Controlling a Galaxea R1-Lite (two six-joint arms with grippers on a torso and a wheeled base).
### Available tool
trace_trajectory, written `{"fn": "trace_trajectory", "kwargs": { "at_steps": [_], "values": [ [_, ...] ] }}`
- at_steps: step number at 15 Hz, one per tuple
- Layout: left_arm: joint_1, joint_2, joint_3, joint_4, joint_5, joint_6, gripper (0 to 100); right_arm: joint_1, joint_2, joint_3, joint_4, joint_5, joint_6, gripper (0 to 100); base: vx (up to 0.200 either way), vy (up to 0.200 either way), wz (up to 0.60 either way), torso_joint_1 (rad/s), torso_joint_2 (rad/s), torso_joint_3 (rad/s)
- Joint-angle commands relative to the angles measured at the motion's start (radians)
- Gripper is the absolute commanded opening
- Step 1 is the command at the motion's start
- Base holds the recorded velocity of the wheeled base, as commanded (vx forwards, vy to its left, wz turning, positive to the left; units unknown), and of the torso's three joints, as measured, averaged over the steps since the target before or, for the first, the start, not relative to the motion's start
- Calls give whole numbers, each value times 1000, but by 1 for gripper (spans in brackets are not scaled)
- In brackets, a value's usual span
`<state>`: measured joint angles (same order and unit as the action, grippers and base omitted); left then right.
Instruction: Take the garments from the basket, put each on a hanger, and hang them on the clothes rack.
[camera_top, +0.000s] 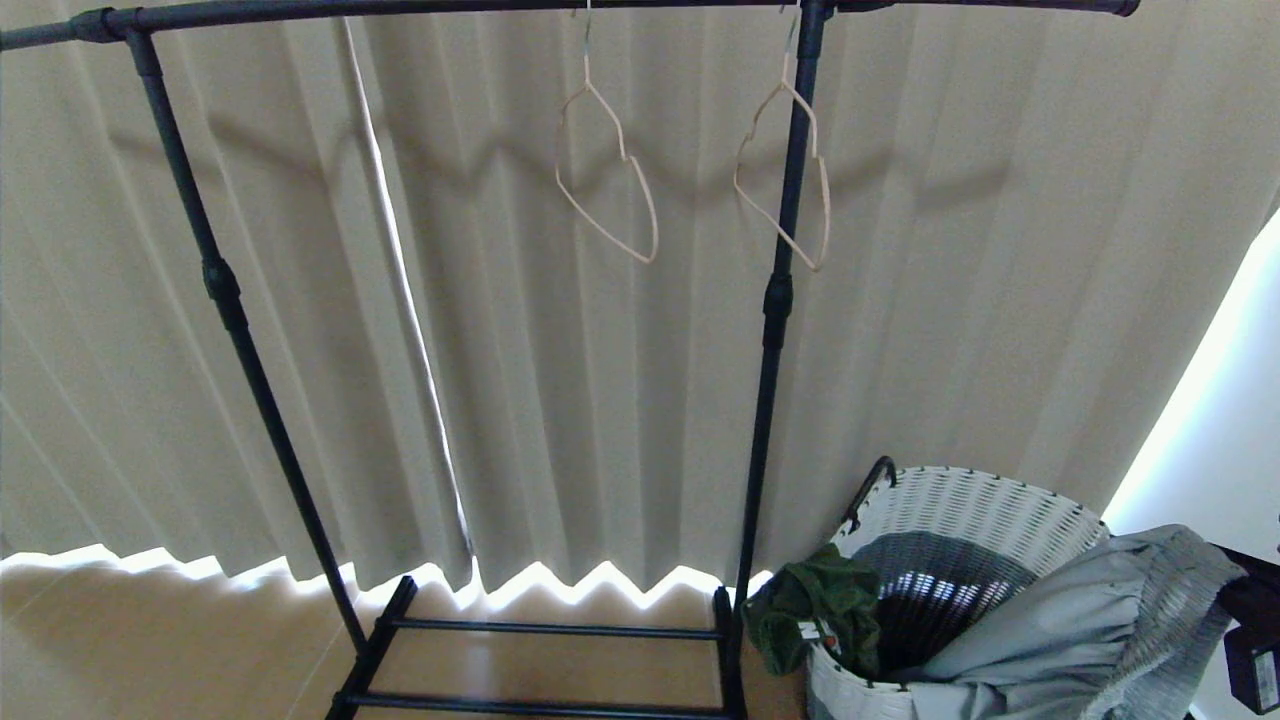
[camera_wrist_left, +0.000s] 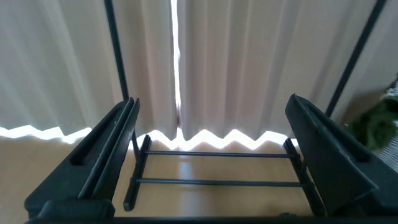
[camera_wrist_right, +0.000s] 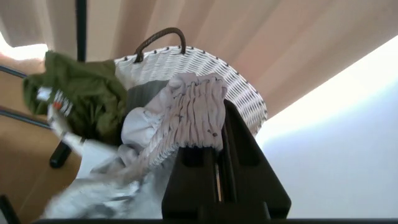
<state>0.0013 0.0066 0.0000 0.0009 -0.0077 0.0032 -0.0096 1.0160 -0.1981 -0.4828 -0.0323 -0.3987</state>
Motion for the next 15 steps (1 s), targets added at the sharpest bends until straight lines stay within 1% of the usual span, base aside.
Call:
{"fn": "trace_trajectory", "kwargs": {
  "at_steps": [1,9,15],
  "values": [
    [0,1,0,1,0,0,100,0,-8,-4,-2,0,0,0,0,0,0,0,0,0],
    [0,1,0,1,0,0,100,0,-36,2,0,0,0,0,0,0,0,0,0,0],
    [0,1,0,1,2,-2,100,0,-37,2,0,0,0,0,-200,0,0,4,3,1]
  ]
}}
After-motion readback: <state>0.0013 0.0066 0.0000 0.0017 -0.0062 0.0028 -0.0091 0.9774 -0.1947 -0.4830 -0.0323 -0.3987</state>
